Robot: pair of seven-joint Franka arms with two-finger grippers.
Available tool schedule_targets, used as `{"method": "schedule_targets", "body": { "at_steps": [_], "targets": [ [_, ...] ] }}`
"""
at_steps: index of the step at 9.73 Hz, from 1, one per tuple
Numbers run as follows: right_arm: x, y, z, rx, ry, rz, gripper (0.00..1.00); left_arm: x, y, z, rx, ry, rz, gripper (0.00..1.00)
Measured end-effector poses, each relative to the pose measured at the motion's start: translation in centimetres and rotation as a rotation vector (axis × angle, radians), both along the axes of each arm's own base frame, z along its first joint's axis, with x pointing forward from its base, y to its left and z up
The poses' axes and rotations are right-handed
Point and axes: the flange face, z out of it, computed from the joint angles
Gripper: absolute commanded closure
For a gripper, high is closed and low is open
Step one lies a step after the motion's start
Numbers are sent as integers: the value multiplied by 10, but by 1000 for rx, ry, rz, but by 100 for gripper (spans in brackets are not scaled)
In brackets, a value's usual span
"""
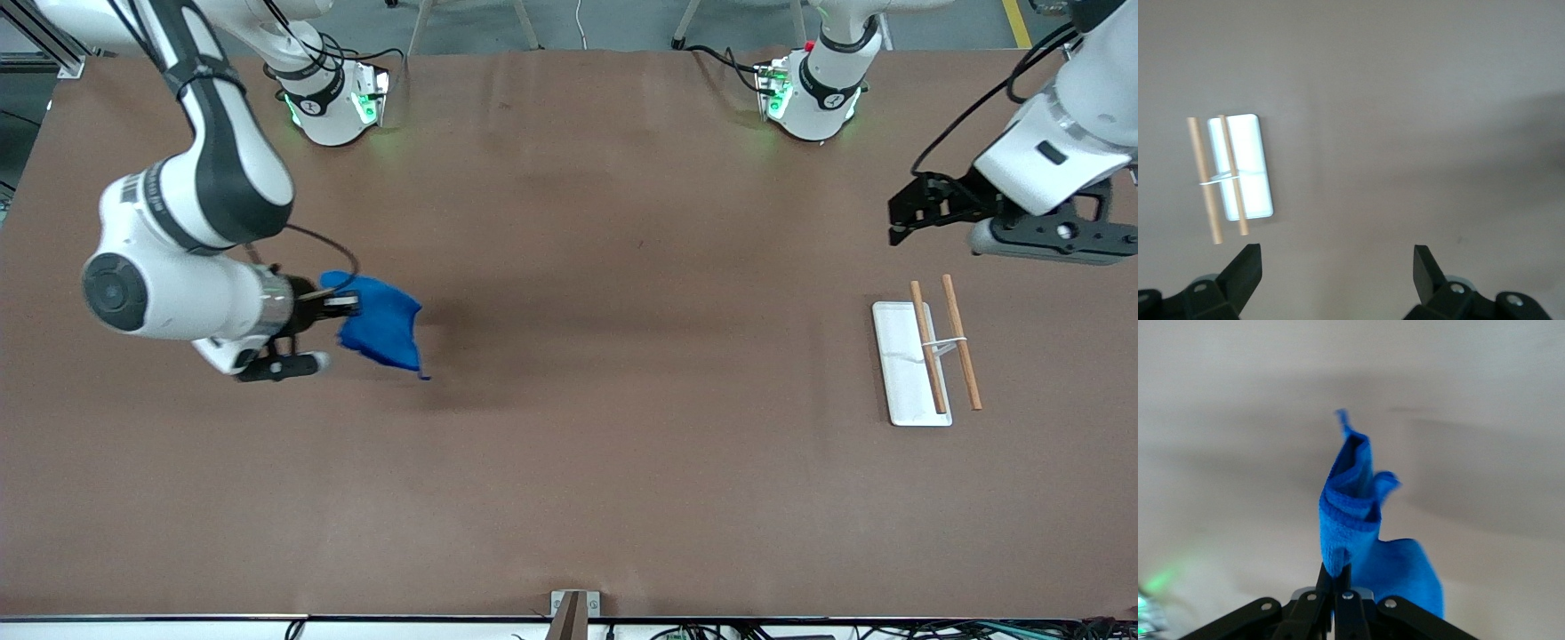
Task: Right arm passes towel to left arm to hang
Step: 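Carry the towel toward the middle while the left gripper reaches toward it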
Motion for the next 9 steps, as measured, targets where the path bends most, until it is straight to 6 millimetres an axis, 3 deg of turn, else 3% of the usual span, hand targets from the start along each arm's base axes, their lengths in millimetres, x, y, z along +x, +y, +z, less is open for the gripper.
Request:
{"method": "schedule_targets", "body": {
  "at_steps": [1,3,9],
  "targets": [
    [-7,31,9,104,24,-24,100,0,-8,-6,-34,18,-9,0],
    [-19,71,22,285,92,-78,99,3,-25,-26,-174,59,-29,0],
    [-49,185,61,788,266,-379,99,11,-70,-126,-614,372,-87,0]
  ]
}}
